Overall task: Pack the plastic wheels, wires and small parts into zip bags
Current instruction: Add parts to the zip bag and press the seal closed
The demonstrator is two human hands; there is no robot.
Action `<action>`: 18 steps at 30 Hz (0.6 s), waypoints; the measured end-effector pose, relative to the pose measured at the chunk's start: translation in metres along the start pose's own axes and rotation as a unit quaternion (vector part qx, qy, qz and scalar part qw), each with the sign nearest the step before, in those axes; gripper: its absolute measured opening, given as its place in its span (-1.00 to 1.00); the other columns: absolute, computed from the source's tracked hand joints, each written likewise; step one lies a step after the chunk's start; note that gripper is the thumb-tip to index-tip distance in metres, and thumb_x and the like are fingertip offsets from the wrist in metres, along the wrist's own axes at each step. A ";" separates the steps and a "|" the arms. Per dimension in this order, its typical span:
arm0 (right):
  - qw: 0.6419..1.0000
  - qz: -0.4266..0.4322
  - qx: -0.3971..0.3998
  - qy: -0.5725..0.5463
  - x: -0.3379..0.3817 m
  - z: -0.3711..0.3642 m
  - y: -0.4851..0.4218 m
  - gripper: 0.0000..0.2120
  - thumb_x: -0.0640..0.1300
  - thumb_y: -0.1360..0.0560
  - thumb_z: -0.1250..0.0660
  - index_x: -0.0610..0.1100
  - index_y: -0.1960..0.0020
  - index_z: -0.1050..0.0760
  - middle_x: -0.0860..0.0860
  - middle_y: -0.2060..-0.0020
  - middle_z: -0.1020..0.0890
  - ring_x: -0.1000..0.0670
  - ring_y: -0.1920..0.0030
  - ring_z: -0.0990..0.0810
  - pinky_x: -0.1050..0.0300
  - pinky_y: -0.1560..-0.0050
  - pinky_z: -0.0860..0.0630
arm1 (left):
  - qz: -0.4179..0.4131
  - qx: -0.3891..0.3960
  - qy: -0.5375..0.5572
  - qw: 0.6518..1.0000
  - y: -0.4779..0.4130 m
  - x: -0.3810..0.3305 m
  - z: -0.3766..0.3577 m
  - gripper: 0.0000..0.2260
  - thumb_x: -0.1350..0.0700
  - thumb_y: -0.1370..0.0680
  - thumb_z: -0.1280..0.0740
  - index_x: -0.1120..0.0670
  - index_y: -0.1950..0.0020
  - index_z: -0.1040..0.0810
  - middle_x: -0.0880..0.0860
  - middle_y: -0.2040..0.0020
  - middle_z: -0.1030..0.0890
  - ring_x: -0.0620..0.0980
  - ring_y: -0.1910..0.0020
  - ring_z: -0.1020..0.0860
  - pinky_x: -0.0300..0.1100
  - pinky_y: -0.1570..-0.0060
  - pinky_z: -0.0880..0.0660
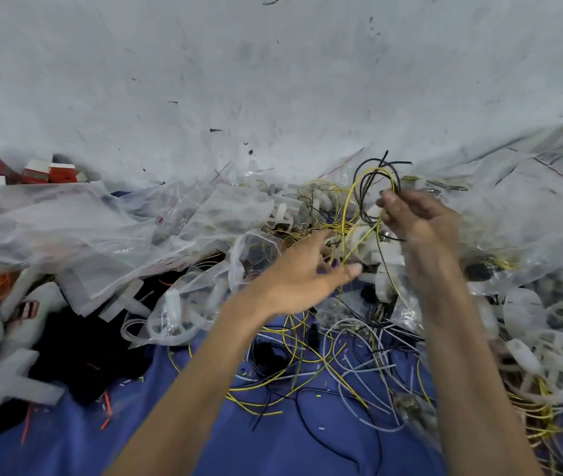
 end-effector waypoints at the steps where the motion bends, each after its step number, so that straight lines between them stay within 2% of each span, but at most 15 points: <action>1: 0.999 -0.019 -0.001 -0.027 -0.003 -0.004 0.001 -0.96 -0.29 -0.43 -0.39 -0.17 0.14 -0.59 0.04 0.34 -0.67 0.15 0.34 -0.60 0.36 0.28 -0.50 | 0.019 0.028 0.011 0.999 -0.005 0.006 -0.013 -0.33 -0.20 -0.52 -0.25 0.03 -0.51 -0.09 -0.02 -0.35 -0.42 -0.12 -0.21 -0.48 -0.15 -0.23 -0.37; 3: 0.995 -0.063 0.001 -0.073 -0.011 -0.012 0.005 -0.95 -0.31 -0.44 -0.37 -0.21 0.15 -0.59 0.02 0.33 -0.67 0.16 0.34 -0.60 0.38 0.29 -0.50 | 0.029 0.035 0.049 0.998 -0.011 0.015 -0.029 -0.47 -0.16 -0.56 -0.22 0.02 -0.46 -0.21 0.04 -0.27 -0.51 -0.03 -0.19 -0.51 -0.15 -0.19 -0.40; 5: 0.989 -0.102 0.010 -0.104 -0.019 -0.016 0.007 -0.86 -0.32 -0.45 -0.35 -0.17 0.22 -0.63 0.02 0.32 -0.68 0.16 0.32 -0.62 0.41 0.29 -0.51 | 0.025 0.016 0.143 0.989 -0.013 0.021 -0.037 -0.72 -0.05 -0.61 -0.16 0.04 -0.26 -0.43 0.07 -0.05 -0.63 -0.03 -0.02 -0.60 -0.25 0.01 -0.46; 6: 0.988 -0.116 0.017 -0.099 -0.022 -0.019 0.008 -0.82 -0.32 -0.45 -0.35 -0.15 0.26 -0.65 0.03 0.33 -0.68 0.17 0.32 -0.62 0.42 0.30 -0.51 | 0.029 0.007 0.213 0.977 -0.012 0.024 -0.040 -0.77 0.00 -0.63 -0.13 0.07 -0.15 -0.48 0.05 0.08 -0.65 -0.07 0.12 -0.62 -0.31 0.13 -0.47; 8: 0.989 -0.135 0.035 -0.051 -0.028 -0.022 0.009 -0.85 -0.30 -0.46 -0.35 -0.16 0.24 -0.64 0.04 0.33 -0.67 0.17 0.33 -0.60 0.43 0.29 -0.51 | 0.030 -0.025 0.318 0.947 -0.010 0.030 -0.039 -0.76 0.05 -0.65 -0.11 0.10 0.04 -0.52 -0.06 0.36 -0.56 -0.13 0.40 -0.53 -0.34 0.34 -0.44; 10: 0.989 -0.144 0.044 0.012 -0.036 -0.020 0.010 -0.91 -0.27 -0.48 -0.34 -0.23 0.17 -0.60 -0.01 0.29 -0.65 0.14 0.27 -0.60 0.39 0.20 -0.55 | 0.036 -0.068 0.325 0.943 -0.006 0.040 -0.030 -0.73 0.04 -0.64 -0.12 0.09 0.17 -0.51 -0.15 0.50 -0.37 -0.17 0.50 -0.33 -0.33 0.45 -0.28; 11: 0.987 -0.147 0.048 0.040 -0.038 -0.018 0.010 -0.91 -0.26 -0.49 -0.33 -0.24 0.16 -0.59 -0.04 0.26 -0.64 0.11 0.24 -0.60 0.36 0.18 -0.56 | 0.037 -0.085 0.322 0.942 -0.004 0.045 -0.025 -0.73 0.04 -0.63 -0.14 0.07 0.21 -0.48 -0.17 0.53 -0.30 -0.17 0.52 -0.27 -0.31 0.45 -0.21; 13: 0.983 -0.154 0.062 0.083 -0.042 -0.015 0.011 -0.90 -0.24 -0.50 -0.33 -0.22 0.16 -0.59 -0.06 0.25 -0.65 0.09 0.27 -0.60 0.34 0.25 -0.56 | 0.037 -0.089 0.345 0.934 -0.001 0.054 -0.017 -0.75 0.04 -0.60 -0.21 0.01 0.28 -0.44 -0.16 0.51 -0.24 -0.15 0.52 -0.19 -0.31 0.48 -0.13; 16: 0.977 -0.161 0.080 0.111 -0.043 -0.014 0.011 -0.95 -0.25 -0.53 -0.29 -0.20 0.07 -0.53 -0.06 0.29 -0.64 0.12 0.40 -0.60 0.34 0.41 -0.50 | 0.036 -0.028 0.344 0.938 0.001 0.058 -0.018 -0.71 -0.11 -0.54 -0.26 -0.05 0.35 -0.42 -0.15 0.47 -0.23 -0.16 0.50 -0.17 -0.39 0.51 -0.16; 18: 0.972 -0.155 0.100 0.143 -0.043 -0.014 0.010 -0.96 -0.26 -0.52 -0.30 -0.18 0.06 -0.51 -0.06 0.31 -0.64 0.11 0.41 -0.61 0.31 0.39 -0.53 | 0.017 0.001 0.318 0.948 0.001 0.058 -0.021 -0.69 -0.12 -0.56 -0.20 -0.05 0.35 -0.43 -0.15 0.45 -0.23 -0.17 0.48 -0.19 -0.41 0.49 -0.19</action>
Point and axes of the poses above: each hand's wrist, its own y-axis away from the middle knuckle, its own z-axis out of the back of the hand, x = y × z, the point moved 9 cm from there along -y, towards the middle knuckle
